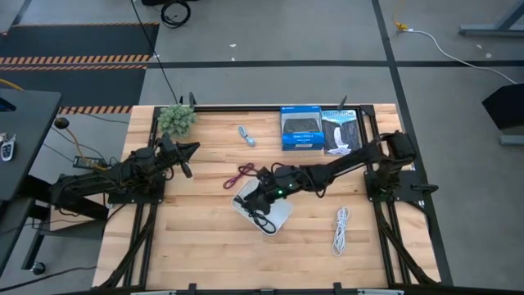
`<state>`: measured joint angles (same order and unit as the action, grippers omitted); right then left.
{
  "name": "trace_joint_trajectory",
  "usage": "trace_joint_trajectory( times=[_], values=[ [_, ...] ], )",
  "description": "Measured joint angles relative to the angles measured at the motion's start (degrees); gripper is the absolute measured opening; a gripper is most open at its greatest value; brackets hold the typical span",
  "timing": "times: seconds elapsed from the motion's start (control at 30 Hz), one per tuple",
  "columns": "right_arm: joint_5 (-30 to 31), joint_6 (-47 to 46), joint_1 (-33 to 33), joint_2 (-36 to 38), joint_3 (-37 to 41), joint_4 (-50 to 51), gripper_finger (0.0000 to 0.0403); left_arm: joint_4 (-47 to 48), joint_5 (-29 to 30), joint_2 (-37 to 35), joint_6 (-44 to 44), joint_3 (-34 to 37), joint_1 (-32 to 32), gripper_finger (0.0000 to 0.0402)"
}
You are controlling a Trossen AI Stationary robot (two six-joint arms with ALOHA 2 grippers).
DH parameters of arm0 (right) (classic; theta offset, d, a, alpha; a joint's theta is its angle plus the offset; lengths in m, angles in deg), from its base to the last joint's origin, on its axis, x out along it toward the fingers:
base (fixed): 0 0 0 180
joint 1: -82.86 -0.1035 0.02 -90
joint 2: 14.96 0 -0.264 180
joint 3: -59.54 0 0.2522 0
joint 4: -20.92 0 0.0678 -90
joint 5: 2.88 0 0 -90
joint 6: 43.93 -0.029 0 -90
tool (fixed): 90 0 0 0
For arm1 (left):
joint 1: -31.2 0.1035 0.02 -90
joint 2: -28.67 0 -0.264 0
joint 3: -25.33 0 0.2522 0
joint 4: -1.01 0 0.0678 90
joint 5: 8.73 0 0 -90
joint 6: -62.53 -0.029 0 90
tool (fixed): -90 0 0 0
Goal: Pick and place USB-C Cables
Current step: Put the black charger cable into the white bin, then put the white charger cable into the white bin
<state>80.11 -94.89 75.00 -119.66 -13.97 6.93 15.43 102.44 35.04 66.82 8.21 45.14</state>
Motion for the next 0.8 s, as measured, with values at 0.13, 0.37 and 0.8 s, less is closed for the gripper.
trace_joint_trajectory(
  times=[0.13, 0.37, 0.8],
  values=[
    [0.0, -0.7, -0.5, -2.6, 0.1, 4.0, 0.0248, 0.0, 0.0, 0.0, 0.0, 0.0, 0.0, 0.0025],
    [0.7, -4.1, -1.2, -8.5, 0.0, 0.3, 0.0248, 0.0, 0.0, 0.0, 0.0, 0.0, 0.0, 0.0025],
    [5.6, -7.3, 0.5, -1.5, -1.8, 8.1, 0.0248, 0.0, 0.0, 0.0, 0.0, 0.0, 0.0, 0.0025]
  ],
)
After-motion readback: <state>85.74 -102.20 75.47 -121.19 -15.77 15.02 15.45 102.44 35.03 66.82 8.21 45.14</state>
